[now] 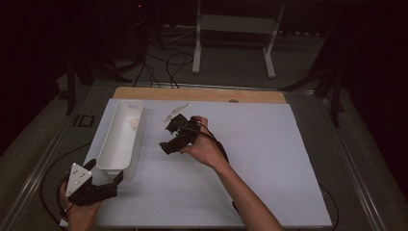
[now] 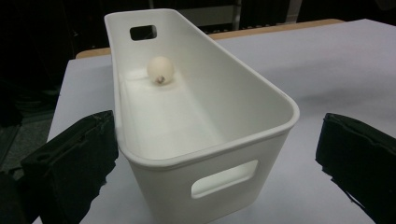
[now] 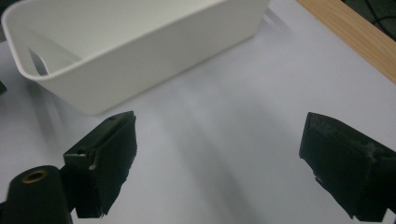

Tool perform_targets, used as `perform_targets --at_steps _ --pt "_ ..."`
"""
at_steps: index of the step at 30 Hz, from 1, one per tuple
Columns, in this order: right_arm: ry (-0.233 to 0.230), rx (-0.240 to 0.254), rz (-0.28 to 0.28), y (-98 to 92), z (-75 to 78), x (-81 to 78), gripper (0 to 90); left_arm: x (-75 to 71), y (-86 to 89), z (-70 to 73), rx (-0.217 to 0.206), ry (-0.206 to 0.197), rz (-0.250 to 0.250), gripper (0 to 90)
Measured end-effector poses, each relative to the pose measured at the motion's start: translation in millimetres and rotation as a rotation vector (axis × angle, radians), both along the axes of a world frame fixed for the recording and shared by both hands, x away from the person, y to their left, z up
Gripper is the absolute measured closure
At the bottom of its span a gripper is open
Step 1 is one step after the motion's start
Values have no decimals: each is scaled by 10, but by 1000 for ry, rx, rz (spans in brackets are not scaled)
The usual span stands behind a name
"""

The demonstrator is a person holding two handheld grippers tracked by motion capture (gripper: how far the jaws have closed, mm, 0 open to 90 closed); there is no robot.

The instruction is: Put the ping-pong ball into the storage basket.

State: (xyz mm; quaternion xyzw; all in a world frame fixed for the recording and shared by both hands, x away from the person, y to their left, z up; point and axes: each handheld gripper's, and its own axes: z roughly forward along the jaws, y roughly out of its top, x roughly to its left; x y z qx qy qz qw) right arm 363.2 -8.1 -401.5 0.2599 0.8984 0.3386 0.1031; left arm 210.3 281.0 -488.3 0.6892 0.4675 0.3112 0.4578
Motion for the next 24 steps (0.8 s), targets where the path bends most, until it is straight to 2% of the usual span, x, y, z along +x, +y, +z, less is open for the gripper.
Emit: perform_targets --at_steps 24 --pt "-5 58 -104 -719 -125 -118 107 -7 4 6 -2 -3 -3 0"
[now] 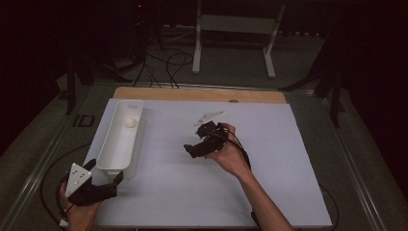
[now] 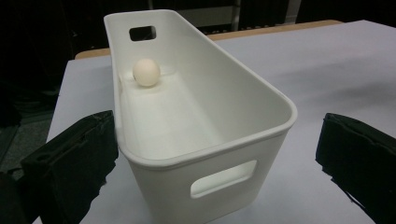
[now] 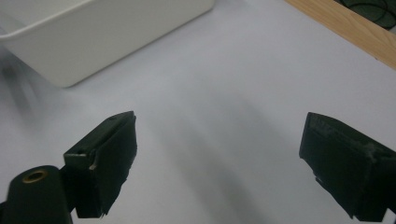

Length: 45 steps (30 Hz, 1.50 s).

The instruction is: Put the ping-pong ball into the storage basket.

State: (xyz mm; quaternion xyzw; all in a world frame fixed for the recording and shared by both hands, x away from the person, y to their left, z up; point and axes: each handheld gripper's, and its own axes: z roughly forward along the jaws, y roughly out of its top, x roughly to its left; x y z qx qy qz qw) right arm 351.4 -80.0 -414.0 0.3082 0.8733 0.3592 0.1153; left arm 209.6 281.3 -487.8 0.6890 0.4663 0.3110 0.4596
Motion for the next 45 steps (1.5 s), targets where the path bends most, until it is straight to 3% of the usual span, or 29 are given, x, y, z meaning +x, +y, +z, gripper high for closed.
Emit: perform_targets --at_steps 15,21,31,41,45 --pt "-13 4 -61 -361 -99 -81 107 -47 6 34 -18 -19 -15 0" --pt "-18 13 -90 -524 -135 -126 107 -62 -54 54 -10 -28 -52 0" --pt "-22 46 -132 -794 -209 -232 89 -43 -103 38 -2 -18 -67 0" --pt "-68 39 -162 -1015 -234 -371 88 -28 -105 28 -8 -8 -71 0" --pt "-60 39 -188 -1136 -296 -419 88 -22 -105 27 -9 -8 -73 0"
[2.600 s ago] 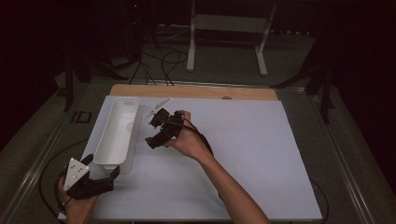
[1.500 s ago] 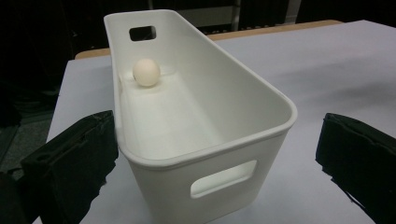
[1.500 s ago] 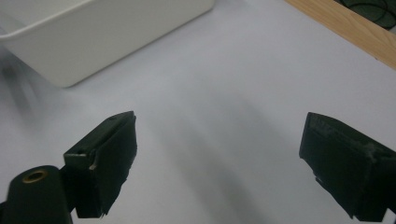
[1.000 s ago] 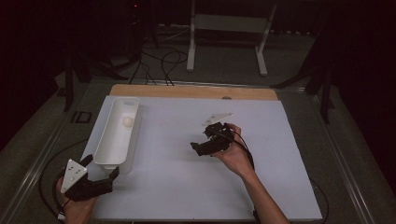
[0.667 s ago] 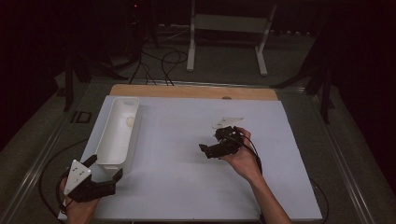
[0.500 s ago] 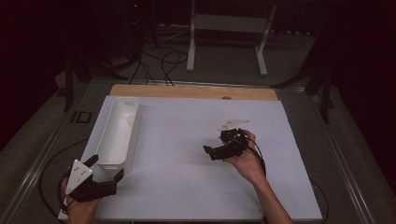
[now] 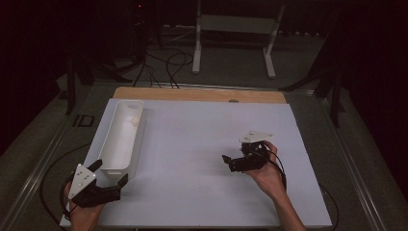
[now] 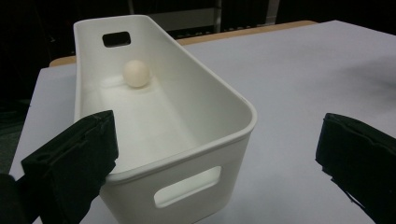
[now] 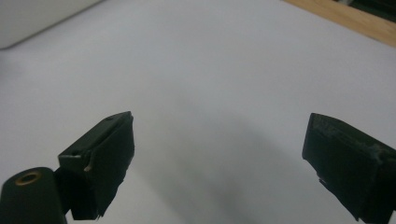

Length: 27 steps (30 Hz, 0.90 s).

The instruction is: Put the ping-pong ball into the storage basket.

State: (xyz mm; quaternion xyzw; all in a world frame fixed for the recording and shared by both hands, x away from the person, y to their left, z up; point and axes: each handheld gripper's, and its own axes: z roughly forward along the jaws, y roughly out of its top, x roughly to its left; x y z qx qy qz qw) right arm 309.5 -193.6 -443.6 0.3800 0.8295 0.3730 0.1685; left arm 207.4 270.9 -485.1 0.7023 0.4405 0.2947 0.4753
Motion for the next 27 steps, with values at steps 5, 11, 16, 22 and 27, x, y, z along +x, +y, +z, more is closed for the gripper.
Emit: perform_targets --at_steps 5,11,16,22,27 --pt "-3 19 -26 -149 -51 -62 88 13 -11 -5 -5 6 -6 0" --pt "-8 42 -36 -269 -107 -156 88 28 -21 -8 0 11 -15 0" --pt "-30 77 -61 -373 -131 -224 87 36 -19 -8 2 11 -11 0" --pt "-70 108 -89 -514 -191 -308 87 47 -5 -8 -5 8 -2 0" --pt "-115 134 -109 -636 -237 -388 87 55 -2 -7 -7 11 -3 0"
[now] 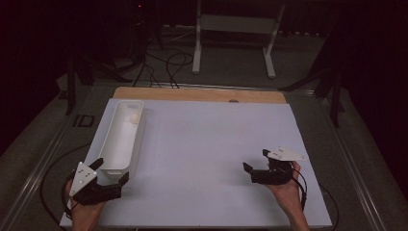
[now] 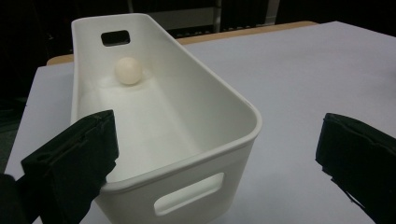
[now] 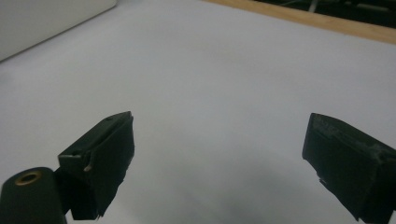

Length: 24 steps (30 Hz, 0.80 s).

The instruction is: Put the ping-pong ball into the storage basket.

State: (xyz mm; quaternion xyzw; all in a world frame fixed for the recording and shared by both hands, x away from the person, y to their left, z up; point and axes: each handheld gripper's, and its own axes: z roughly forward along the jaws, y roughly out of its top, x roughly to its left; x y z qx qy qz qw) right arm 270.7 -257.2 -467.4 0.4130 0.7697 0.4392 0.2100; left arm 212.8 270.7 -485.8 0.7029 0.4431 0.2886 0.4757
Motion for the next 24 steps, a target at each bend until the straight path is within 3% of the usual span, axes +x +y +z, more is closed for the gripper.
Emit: perform_targets --at_steps 8,24 --pt "-127 34 -13 -102 -51 -117 88 3 -3 -1 -5 2 -3 0" --pt "-243 90 -34 -177 -42 -257 88 4 -26 -11 4 -5 -6 0"
